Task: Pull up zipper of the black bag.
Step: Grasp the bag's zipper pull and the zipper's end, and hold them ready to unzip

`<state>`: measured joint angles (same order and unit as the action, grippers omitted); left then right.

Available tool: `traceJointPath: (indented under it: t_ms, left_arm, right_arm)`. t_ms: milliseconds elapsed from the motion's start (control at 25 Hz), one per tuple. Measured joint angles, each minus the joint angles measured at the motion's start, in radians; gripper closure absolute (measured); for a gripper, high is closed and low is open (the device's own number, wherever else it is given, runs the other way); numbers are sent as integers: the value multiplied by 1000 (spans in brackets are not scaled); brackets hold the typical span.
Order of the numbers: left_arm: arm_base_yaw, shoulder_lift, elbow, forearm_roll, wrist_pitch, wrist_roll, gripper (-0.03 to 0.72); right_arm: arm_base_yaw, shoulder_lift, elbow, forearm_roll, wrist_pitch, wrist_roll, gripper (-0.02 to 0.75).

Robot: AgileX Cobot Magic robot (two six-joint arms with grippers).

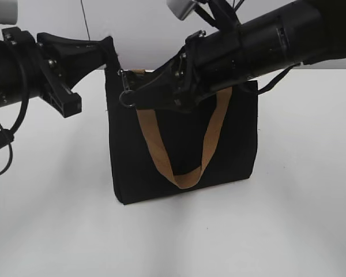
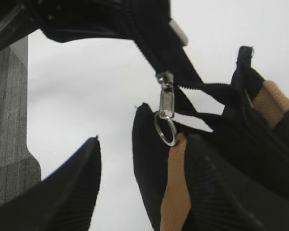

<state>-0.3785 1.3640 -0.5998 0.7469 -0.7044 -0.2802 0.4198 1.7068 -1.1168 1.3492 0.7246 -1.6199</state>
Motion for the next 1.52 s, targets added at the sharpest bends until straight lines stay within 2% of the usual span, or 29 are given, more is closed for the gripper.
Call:
traceJointPath:
  t_ms: [600, 840, 1240, 1520]
  left_arm:
    - [0, 0, 0, -13, -29, -1, 697]
    - [0, 0, 0, -13, -29, -1, 697]
    - [0, 0, 0, -13, -23, -1, 697]
    - [0, 0, 0, -13, -23, -3, 697]
  right_arm:
    - [0, 102, -46, 19, -7, -2, 321]
    - [0, 107, -46, 76, -4, -13, 361]
    - [0, 109, -46, 87, 5, -17, 474]
    - [2, 109, -46, 87, 2, -18, 485]
